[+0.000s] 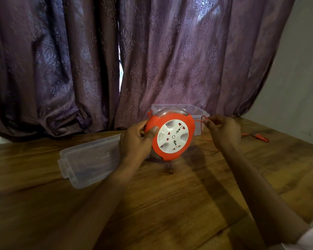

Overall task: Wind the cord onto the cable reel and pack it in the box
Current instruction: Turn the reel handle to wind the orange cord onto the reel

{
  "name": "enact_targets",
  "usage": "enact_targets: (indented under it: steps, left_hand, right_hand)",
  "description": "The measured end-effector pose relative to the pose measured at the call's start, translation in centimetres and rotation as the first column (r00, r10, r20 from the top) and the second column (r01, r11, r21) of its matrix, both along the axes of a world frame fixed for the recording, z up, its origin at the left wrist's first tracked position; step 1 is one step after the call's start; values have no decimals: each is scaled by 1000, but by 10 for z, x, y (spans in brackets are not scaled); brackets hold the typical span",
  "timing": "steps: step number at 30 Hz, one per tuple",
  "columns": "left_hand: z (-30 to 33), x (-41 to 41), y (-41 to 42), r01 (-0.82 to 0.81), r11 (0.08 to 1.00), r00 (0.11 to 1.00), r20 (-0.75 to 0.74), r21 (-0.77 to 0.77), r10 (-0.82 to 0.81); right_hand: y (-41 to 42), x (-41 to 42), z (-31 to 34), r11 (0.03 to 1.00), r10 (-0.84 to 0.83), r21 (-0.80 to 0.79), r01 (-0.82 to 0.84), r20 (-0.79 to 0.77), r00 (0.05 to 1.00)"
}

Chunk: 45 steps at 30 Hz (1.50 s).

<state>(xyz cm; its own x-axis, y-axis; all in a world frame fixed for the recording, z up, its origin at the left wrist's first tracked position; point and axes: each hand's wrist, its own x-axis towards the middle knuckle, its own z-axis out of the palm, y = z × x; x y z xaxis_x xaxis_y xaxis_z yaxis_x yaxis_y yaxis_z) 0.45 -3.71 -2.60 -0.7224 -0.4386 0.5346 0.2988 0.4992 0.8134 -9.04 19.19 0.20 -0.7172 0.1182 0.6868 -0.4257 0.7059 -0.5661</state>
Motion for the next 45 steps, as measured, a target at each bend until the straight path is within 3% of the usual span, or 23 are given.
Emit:
enact_targets:
  steps: [3, 5, 8, 15, 24, 28, 37, 39, 42, 45]
  left_hand:
    - [-1, -1, -3, -9, 1000, 1000, 3, 16, 9]
    - [-1, -1, -5, -14, 999, 1000, 0, 29, 14]
    - [-1, -4, -8, -26, 999, 1000, -4, 46, 26]
    - [-2, -6, -14, -37, 995, 999, -11, 90, 38]
    - [-1, -9, -24, -105, 982, 994, -21, 157, 110]
    - [-2, -8, -25, -129, 977, 990, -29, 172, 136]
    - [2, -6, -22, -147, 972, 987, -36, 183, 156]
    - [1, -6, -22, -139, 973, 988, -42, 182, 149]
    - [1, -6, -23, -134, 973, 988, -45, 186, 145]
    - [2, -4, -21, -130, 976, 989, -47, 175, 140]
  right_hand:
    - [8, -4, 7, 938, 102, -338, -72, 73, 992]
    - [15, -3, 13, 813, 186, -571, -117, 64, 981]
    - [31, 2, 22, 657, 242, -743, -128, 47, 969]
    - [65, -5, 16, 260, 201, -966, -5, 49, 978]
    - [103, -20, -8, 96, -17, -988, 122, 121, 993]
    - [107, -23, -22, 96, -3, -977, 192, 193, 981]
    - [84, -4, -39, 330, 25, -879, 346, 374, 927]
    - [77, 11, -32, 452, 9, -799, 397, 449, 893]
    - [71, 29, -24, 642, -213, -544, 540, 551, 807]
    - [73, 12, -36, 781, -417, -260, 568, 460, 784]
